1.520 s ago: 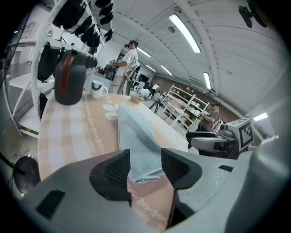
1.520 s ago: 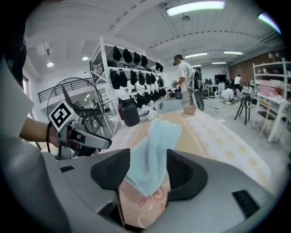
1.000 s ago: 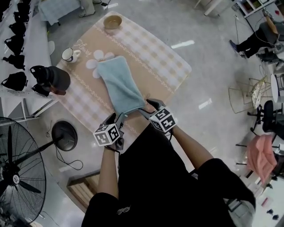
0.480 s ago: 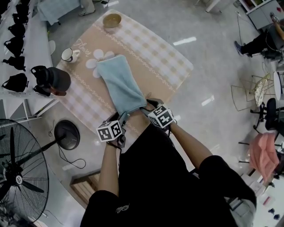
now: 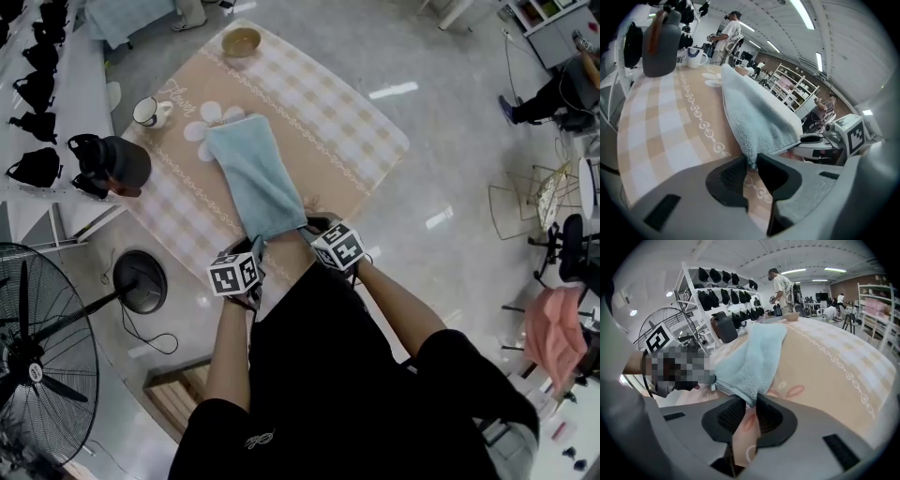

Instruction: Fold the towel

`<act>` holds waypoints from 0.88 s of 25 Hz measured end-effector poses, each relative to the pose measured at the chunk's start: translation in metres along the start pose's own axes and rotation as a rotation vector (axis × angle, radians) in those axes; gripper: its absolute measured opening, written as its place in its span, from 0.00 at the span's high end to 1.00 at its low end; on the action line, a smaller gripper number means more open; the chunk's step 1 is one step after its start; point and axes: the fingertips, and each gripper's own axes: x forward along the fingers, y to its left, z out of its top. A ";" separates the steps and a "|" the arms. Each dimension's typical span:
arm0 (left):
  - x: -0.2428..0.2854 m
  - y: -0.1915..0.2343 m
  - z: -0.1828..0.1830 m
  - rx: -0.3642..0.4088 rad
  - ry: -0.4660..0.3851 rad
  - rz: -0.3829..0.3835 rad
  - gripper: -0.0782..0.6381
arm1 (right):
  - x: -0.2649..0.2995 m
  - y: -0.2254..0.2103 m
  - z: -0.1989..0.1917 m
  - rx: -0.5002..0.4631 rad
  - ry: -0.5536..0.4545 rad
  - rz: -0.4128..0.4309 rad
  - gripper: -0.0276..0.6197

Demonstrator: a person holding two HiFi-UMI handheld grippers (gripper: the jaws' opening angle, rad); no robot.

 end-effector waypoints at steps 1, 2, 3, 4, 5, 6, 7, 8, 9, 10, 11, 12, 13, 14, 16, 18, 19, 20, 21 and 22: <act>-0.002 -0.001 0.001 0.012 -0.008 0.007 0.79 | -0.002 0.001 0.000 -0.007 0.001 0.001 0.85; -0.004 -0.002 0.001 0.023 -0.014 0.011 0.81 | -0.003 0.003 0.000 -0.014 0.002 0.003 0.86; -0.006 -0.003 0.000 0.032 -0.016 0.010 0.81 | -0.005 0.005 -0.001 -0.019 0.003 0.005 0.86; -0.007 -0.003 -0.001 0.037 -0.017 0.006 0.82 | -0.007 0.007 -0.002 -0.020 0.005 0.008 0.86; -0.009 -0.004 -0.003 0.042 -0.017 -0.001 0.82 | -0.009 0.009 -0.003 -0.020 0.007 0.011 0.86; -0.010 -0.006 -0.007 0.048 -0.014 -0.010 0.82 | -0.011 0.011 -0.006 -0.022 0.011 0.013 0.86; -0.011 -0.007 -0.011 0.056 -0.010 -0.018 0.83 | -0.013 0.014 -0.008 -0.026 0.016 0.016 0.86; -0.013 -0.009 -0.015 0.067 -0.005 -0.025 0.83 | -0.015 0.017 -0.012 -0.030 0.022 0.019 0.86; -0.015 -0.009 -0.019 0.076 0.001 -0.030 0.83 | -0.017 0.021 -0.016 -0.034 0.029 0.023 0.86; -0.019 -0.010 -0.023 0.081 0.005 -0.034 0.83 | -0.018 0.025 -0.020 -0.036 0.035 0.027 0.86; -0.022 -0.011 -0.027 0.082 0.007 -0.038 0.83 | -0.020 0.029 -0.023 -0.038 0.041 0.032 0.86; -0.026 -0.011 -0.030 0.079 0.009 -0.044 0.83 | -0.022 0.033 -0.025 -0.041 0.046 0.037 0.86; -0.030 -0.013 -0.032 0.075 0.011 -0.049 0.83 | -0.025 0.038 -0.026 -0.047 0.051 0.042 0.86; -0.033 -0.014 -0.036 0.071 0.014 -0.055 0.83 | -0.028 0.042 -0.027 -0.050 0.055 0.047 0.86; -0.038 -0.018 -0.041 0.061 0.027 -0.070 0.83 | -0.034 0.048 -0.030 -0.050 0.063 0.062 0.86; -0.044 -0.021 -0.045 0.051 0.033 -0.092 0.83 | -0.039 0.053 -0.030 -0.063 0.070 0.075 0.86; -0.046 -0.022 -0.046 0.049 0.033 -0.101 0.83 | -0.041 0.055 -0.030 -0.072 0.072 0.077 0.86; -0.049 -0.023 -0.046 0.048 0.030 -0.108 0.83 | -0.043 0.057 -0.029 -0.082 0.073 0.077 0.86; -0.052 -0.024 -0.046 0.047 0.028 -0.113 0.83 | -0.045 0.059 -0.028 -0.091 0.073 0.076 0.86; -0.054 -0.025 -0.045 0.044 0.024 -0.116 0.83 | -0.048 0.060 -0.028 -0.097 0.074 0.076 0.86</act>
